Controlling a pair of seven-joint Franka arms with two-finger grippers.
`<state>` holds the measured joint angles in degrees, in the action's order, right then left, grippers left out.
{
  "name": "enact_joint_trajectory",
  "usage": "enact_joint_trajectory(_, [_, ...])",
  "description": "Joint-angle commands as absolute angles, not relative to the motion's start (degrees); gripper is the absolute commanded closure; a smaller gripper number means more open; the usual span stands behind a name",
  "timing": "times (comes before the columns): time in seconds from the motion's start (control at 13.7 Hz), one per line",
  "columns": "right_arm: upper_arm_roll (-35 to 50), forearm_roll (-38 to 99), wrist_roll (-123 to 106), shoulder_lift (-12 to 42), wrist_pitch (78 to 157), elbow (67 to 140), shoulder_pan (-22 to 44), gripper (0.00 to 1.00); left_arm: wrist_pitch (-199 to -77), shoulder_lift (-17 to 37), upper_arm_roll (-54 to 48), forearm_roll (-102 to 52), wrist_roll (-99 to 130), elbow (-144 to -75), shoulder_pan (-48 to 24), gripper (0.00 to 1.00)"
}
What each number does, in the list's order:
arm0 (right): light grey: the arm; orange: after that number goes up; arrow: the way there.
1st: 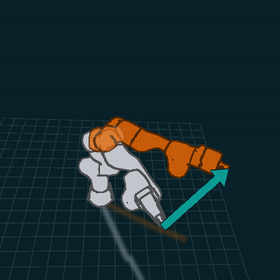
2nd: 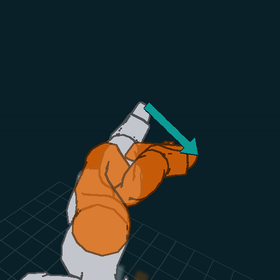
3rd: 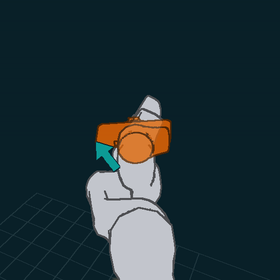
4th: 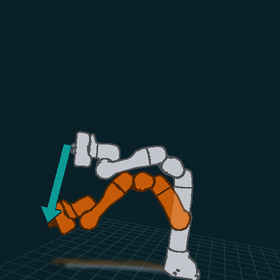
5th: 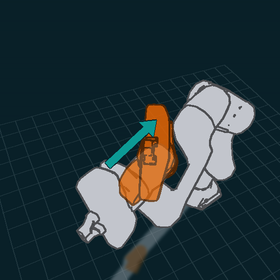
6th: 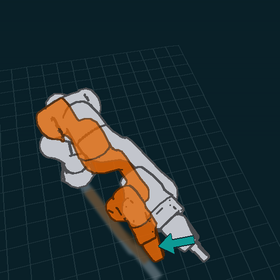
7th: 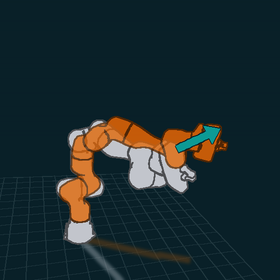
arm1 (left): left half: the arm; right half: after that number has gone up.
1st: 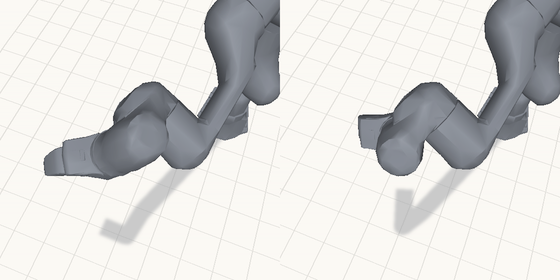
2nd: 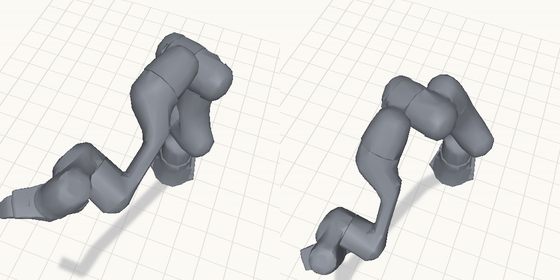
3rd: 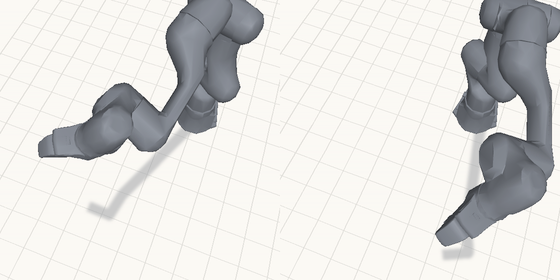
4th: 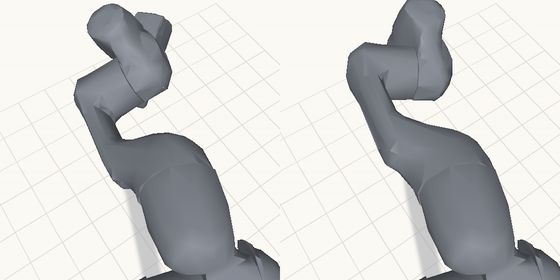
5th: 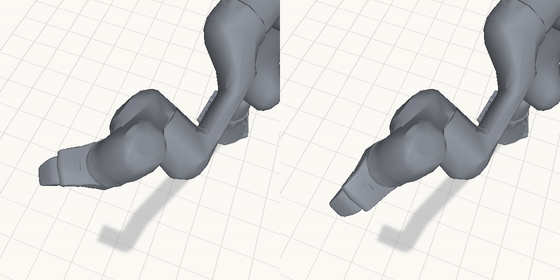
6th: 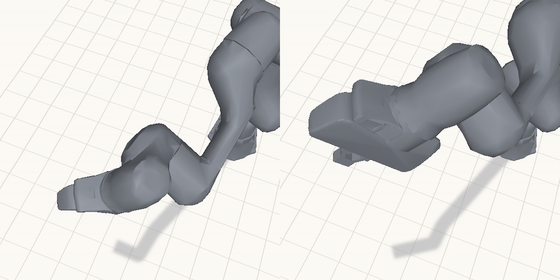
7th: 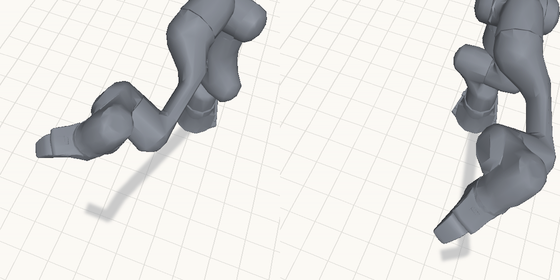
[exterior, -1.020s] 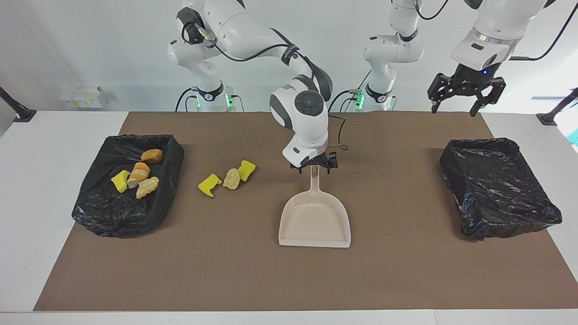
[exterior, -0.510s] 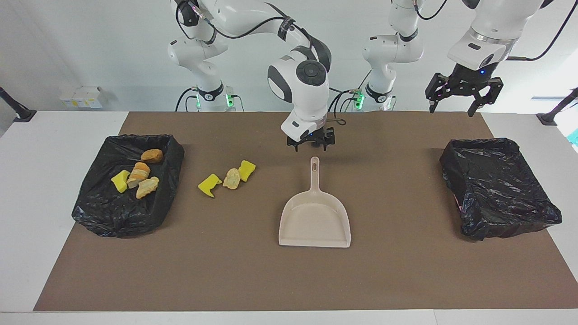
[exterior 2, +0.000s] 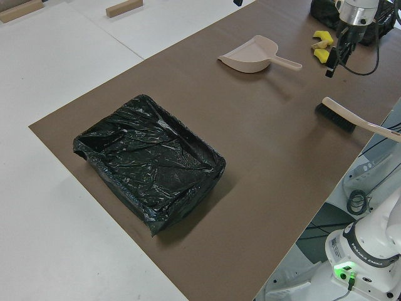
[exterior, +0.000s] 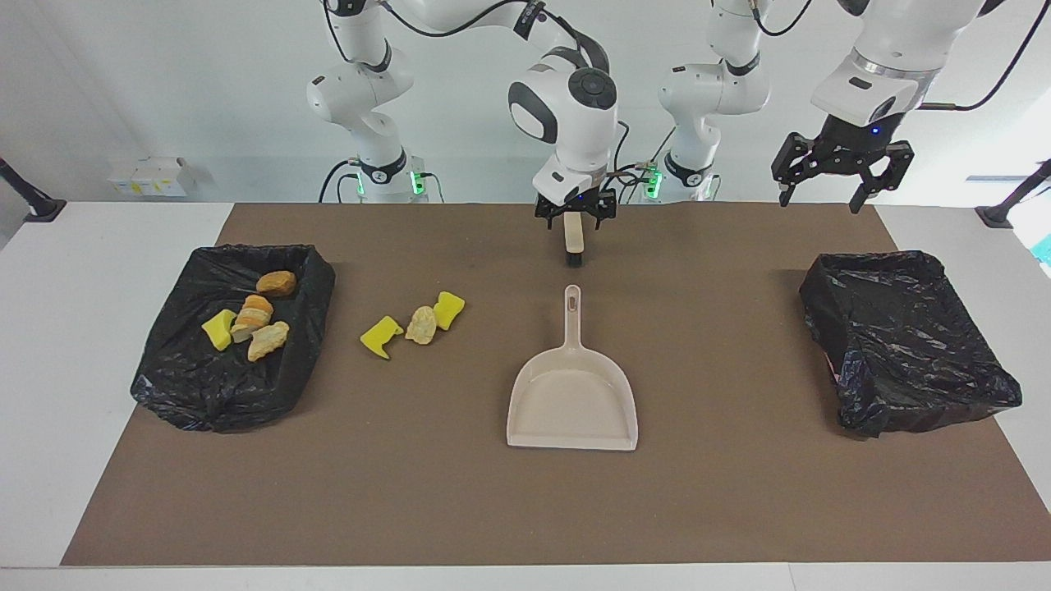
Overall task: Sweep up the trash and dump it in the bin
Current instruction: 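Set the dustpan down mid-table and release it with the right gripper, then grasp the dustpan handle with the left gripper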
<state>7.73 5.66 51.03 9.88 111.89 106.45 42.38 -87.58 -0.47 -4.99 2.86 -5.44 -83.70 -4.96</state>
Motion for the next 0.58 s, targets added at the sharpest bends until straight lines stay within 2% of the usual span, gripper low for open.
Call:
enact_joint_trajectory(0.0, [7.56, 7.99, 54.14, 3.18, 116.27, 116.17, 45.25, 0.00, -90.52, -0.26, -4.92, 2.47, -5.89, -84.81, -5.89, 0.00])
enact_joint_trajectory(0.22, [7.56, 10.72, 55.19, 2.02, 117.94, 120.49, 48.33, 0.00, -91.57, 0.35, -4.83, 2.29, -5.63, -85.95, -8.16, 0.00])
enact_joint_trajectory(0.51, [7.56, 11.16, 59.23, 2.11, 123.04, 126.11, 53.07, 0.00, -96.41, 0.44, -4.83, 2.63, -5.28, -91.31, -12.64, 0.00])
